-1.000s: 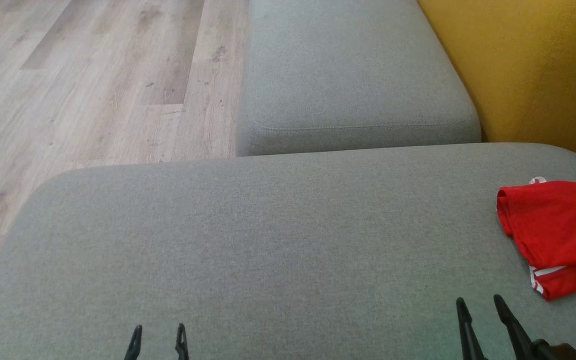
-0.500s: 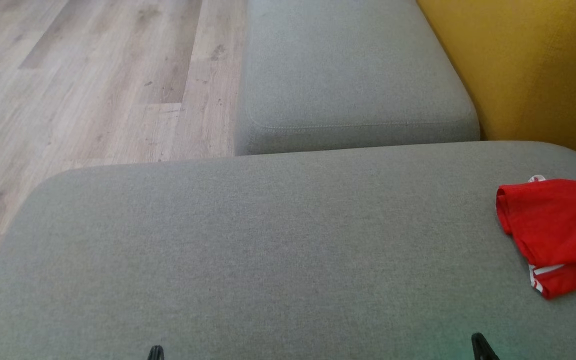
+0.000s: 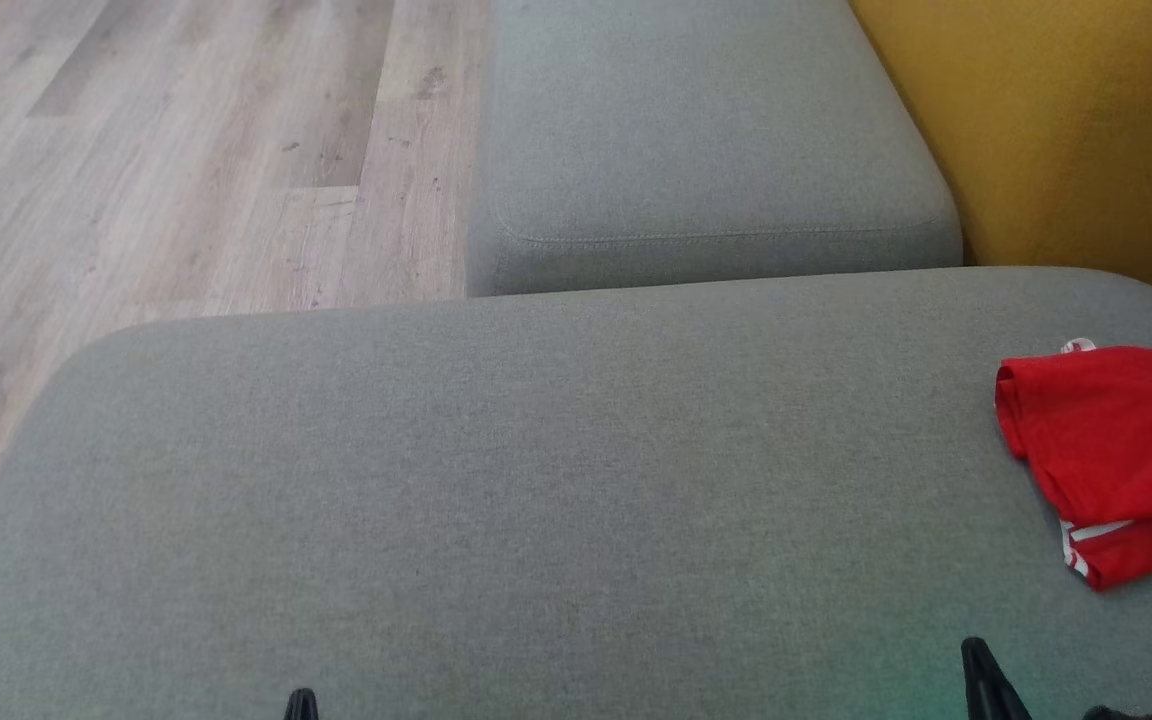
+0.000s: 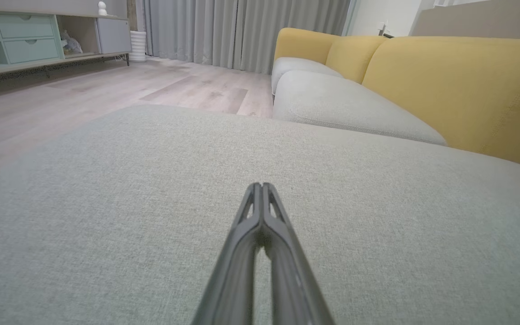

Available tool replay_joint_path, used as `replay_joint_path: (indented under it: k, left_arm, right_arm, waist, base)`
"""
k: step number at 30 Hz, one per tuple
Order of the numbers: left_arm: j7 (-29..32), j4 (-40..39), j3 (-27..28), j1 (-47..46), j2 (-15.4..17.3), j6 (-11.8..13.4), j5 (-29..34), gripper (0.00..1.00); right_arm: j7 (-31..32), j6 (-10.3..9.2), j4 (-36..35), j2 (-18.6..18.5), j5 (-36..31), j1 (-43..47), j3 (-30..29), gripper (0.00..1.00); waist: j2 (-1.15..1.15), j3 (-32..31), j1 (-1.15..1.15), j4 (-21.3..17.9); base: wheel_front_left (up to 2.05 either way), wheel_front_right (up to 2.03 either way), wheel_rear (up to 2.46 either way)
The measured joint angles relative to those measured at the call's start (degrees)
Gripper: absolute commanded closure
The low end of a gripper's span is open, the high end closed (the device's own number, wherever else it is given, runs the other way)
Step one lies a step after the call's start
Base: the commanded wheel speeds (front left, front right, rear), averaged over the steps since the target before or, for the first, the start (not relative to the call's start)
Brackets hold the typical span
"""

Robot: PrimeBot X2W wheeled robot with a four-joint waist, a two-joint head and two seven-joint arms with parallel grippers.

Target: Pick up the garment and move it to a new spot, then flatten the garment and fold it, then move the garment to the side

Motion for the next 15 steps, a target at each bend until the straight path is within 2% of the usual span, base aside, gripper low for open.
replay_joint_path:
  k: [15]
  left_arm:
    - [1.94, 1.09, 1.37, -3.35, 0.12, -1.87, -11.14, 1.00]
  right_arm:
    - [2.27, 0.00, 0.14, 0.07, 10.00, -2.81, -1.22, 1.00]
  waist:
    - [0.00, 1.46, 0.00, -0.13]
  base:
    - [0.00, 0.00, 0.00]
